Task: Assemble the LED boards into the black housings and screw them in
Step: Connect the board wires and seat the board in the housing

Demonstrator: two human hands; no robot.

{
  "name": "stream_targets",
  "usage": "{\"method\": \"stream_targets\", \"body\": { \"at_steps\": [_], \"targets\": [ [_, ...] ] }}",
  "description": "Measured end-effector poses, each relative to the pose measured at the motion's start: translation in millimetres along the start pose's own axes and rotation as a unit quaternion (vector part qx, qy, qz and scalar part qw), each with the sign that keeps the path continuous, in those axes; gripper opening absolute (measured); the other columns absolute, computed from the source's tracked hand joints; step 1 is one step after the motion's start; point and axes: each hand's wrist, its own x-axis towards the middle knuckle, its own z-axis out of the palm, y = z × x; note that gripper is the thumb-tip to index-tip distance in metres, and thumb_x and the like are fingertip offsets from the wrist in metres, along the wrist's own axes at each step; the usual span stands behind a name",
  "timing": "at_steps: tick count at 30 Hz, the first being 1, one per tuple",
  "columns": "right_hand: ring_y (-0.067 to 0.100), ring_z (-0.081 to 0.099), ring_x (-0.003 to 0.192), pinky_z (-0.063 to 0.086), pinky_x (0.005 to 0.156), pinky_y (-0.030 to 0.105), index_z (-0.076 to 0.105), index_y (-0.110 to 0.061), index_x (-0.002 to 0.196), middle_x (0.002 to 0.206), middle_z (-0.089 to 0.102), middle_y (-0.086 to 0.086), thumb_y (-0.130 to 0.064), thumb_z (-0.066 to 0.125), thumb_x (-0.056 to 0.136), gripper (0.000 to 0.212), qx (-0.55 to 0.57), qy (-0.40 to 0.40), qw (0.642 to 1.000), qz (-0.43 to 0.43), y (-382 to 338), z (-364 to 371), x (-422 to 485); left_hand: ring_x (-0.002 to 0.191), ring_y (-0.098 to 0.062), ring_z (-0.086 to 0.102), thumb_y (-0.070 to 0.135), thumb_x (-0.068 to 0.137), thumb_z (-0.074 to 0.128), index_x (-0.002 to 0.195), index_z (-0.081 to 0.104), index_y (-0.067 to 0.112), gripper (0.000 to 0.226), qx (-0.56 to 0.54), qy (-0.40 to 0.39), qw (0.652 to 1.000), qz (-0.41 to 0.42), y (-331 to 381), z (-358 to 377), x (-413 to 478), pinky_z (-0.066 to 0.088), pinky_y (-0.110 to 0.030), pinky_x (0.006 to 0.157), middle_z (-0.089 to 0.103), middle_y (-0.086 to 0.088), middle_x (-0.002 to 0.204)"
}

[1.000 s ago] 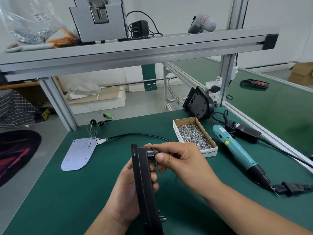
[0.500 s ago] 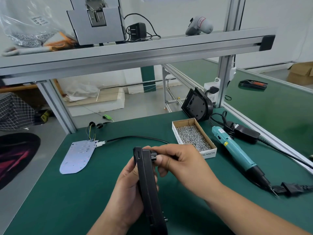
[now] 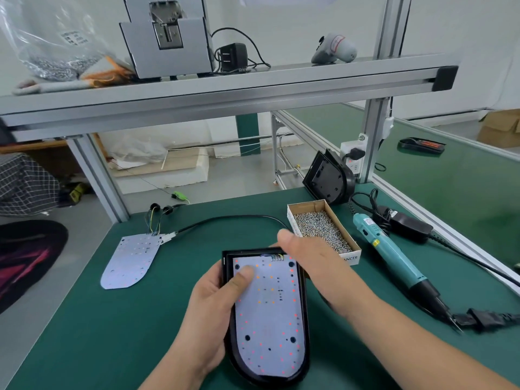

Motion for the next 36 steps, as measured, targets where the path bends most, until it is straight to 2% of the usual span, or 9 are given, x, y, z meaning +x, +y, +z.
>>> {"method": "stream_targets", "body": {
  "at_steps": [1,2,3,7,14,23,28,31,36],
  "targets": [
    [0.014,0.039,0.121,0.044,0.108,0.045,0.061,-0.012,0.108,0.129,0.047,-0.004,-0.093,0.058,0.069,0.090,0.003,0.007,1.000,0.009,2.9,0.4,0.7,0.114,-0.042,0.073,0.029,0.093,0.074,0.122,0.075,0.014,0.033,0.006,-0.005,1.000,-0.010,0.5,0.0,-0.2,0.063,-0.045,0.085,0.075,-0.020,0.127],
    [-0.008,0.068,0.091,0.047,0.100,0.032,0.065,-0.025,0.100,0.093,0.074,-0.026,-0.089,0.062,0.066,0.073,0.013,0.014,1.000,0.018,4.1,1.0,1.4,0.114,-0.042,0.074,0.030,0.093,0.074,0.121,0.075,0.015,0.032,0.012,-0.008,1.000,-0.022,1.3,-0.6,-0.8,0.063,-0.047,0.085,0.075,-0.020,0.126],
    [-0.020,0.063,0.086,0.044,0.092,0.024,0.069,-0.035,0.089,0.085,0.070,-0.036,-0.085,0.064,0.064,0.056,0.018,0.016,0.999,0.029,3.7,1.8,2.1,0.112,-0.043,0.074,0.031,0.093,0.074,0.120,0.076,0.015,0.031,0.024,-0.010,0.999,-0.034,2.4,-1.0,-1.3,0.063,-0.048,0.085,0.076,-0.020,0.125],
    [-0.015,0.061,0.067,0.045,0.079,0.027,0.070,-0.041,0.070,0.063,0.062,-0.031,-0.074,0.068,0.056,0.036,0.009,0.009,0.996,0.086,10.4,0.6,7.9,0.104,-0.044,0.076,0.030,0.091,0.077,0.112,0.078,0.009,0.029,0.060,-0.020,0.994,-0.095,4.9,-0.9,-1.7,0.063,-0.046,0.077,0.077,-0.023,0.117],
    [0.017,0.057,0.077,0.042,0.081,0.037,0.062,-0.023,0.086,0.081,0.061,0.002,-0.060,0.077,0.060,0.047,0.074,-0.022,0.993,0.095,17.9,1.6,10.8,0.098,-0.045,0.077,0.019,0.101,0.068,0.106,0.080,0.005,0.019,0.070,-0.015,0.991,-0.113,4.0,-1.5,-0.8,0.064,-0.045,0.073,0.078,-0.025,0.112],
    [0.021,0.043,0.080,0.032,0.080,0.039,0.054,0.005,0.079,0.084,0.046,0.005,-0.058,0.073,0.076,0.066,0.052,-0.047,0.996,0.050,13.0,2.5,10.6,0.096,-0.044,0.078,0.019,0.099,0.074,0.102,0.081,0.008,0.014,0.097,0.000,0.992,-0.086,4.3,0.6,-1.2,0.065,-0.047,0.076,0.079,-0.022,0.109],
    [0.013,0.070,0.078,0.052,0.079,0.033,0.071,-0.019,0.086,0.084,0.078,0.001,-0.058,0.073,0.068,0.043,0.046,-0.035,0.991,0.117,13.2,-0.7,11.4,0.100,-0.043,0.077,0.021,0.103,0.067,0.107,0.080,0.008,0.019,0.105,-0.007,0.988,-0.113,4.4,-3.3,1.4,0.065,-0.047,0.079,0.079,-0.021,0.111],
    [0.022,0.066,0.085,0.047,0.085,0.040,0.067,0.001,0.096,0.091,0.075,0.017,-0.056,0.072,0.072,0.062,0.037,-0.025,0.993,0.110,15.1,1.4,12.1,0.102,-0.042,0.077,0.022,0.104,0.066,0.108,0.080,0.009,0.020,0.098,-0.020,0.987,-0.125,5.2,-5.0,1.0,0.065,-0.046,0.079,0.079,-0.020,0.113],
    [0.022,0.059,0.082,0.042,0.085,0.039,0.067,-0.009,0.092,0.087,0.064,0.008,-0.054,0.071,0.076,0.048,0.054,-0.042,0.993,0.099,12.7,5.1,12.9,0.099,-0.045,0.077,0.025,0.094,0.074,0.107,0.079,0.006,0.024,0.095,-0.001,0.990,-0.104,1.8,-3.6,1.5,0.065,-0.052,0.083,0.079,-0.022,0.109]
  ]
}}
